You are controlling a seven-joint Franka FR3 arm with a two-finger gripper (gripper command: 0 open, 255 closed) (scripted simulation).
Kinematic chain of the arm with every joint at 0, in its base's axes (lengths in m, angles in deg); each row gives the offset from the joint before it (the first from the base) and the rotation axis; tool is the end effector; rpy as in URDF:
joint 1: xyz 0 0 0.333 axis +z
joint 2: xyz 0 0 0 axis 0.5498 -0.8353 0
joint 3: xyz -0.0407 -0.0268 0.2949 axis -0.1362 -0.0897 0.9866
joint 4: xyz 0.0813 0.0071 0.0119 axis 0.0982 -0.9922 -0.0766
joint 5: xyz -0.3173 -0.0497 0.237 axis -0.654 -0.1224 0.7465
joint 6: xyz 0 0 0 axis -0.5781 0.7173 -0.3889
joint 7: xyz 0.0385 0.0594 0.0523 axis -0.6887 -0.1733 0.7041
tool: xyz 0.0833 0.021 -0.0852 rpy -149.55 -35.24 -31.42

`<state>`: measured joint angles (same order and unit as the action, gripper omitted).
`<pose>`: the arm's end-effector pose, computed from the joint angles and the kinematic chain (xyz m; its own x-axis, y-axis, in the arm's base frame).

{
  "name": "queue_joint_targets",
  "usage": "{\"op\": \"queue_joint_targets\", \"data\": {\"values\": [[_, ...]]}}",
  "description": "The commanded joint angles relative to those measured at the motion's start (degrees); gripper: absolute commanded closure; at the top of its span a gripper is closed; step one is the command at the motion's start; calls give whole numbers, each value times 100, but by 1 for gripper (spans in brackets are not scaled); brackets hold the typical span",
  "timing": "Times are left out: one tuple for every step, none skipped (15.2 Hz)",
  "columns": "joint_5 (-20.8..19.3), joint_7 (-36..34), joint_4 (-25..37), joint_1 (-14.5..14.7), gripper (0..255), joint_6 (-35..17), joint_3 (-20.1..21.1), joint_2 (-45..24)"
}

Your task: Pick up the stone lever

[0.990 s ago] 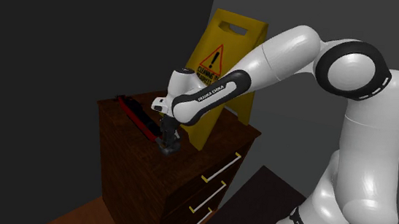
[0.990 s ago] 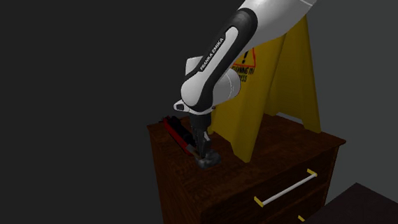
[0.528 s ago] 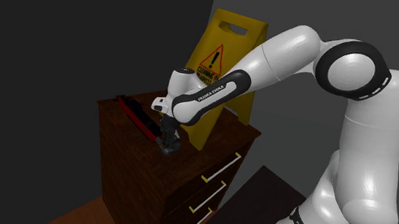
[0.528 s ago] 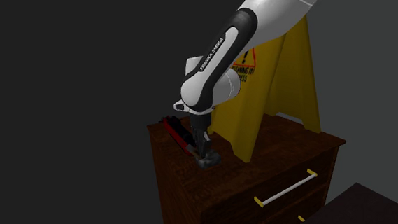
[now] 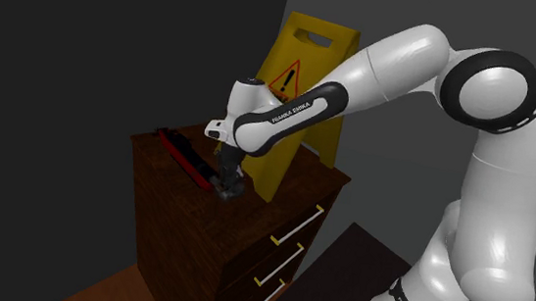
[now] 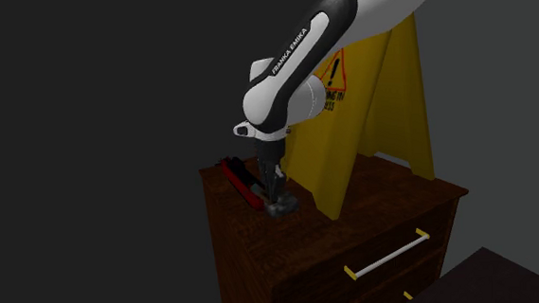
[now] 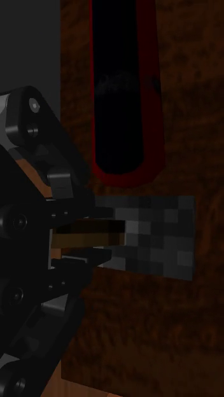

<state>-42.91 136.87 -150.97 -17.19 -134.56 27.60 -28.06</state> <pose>0.5735 0.1615 0.2466 0.1015 0.9948 0.0077 0.9939 -0.1018 0.0425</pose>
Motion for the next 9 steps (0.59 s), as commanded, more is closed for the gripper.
{"op": "queue_joint_targets", "data": {"values": [[2, 11, 32, -7, 255, 131, -3, 99], [2, 12, 47, -7, 255, 197, -2, 149], [2, 12, 64, -7, 255, 262, -2, 198], [2, 13, 81, -7, 255, 328, -2, 246], [2, 13, 98, -7, 255, 394, -2, 295], [2, 14, 121, -6, 255, 461, -2, 340], [2, 14, 140, -6, 255, 527, -2, 387], [2, 14, 145, -6, 255, 538, -2, 392], [2, 14, 145, -6, 255, 538, -2, 392]]}}
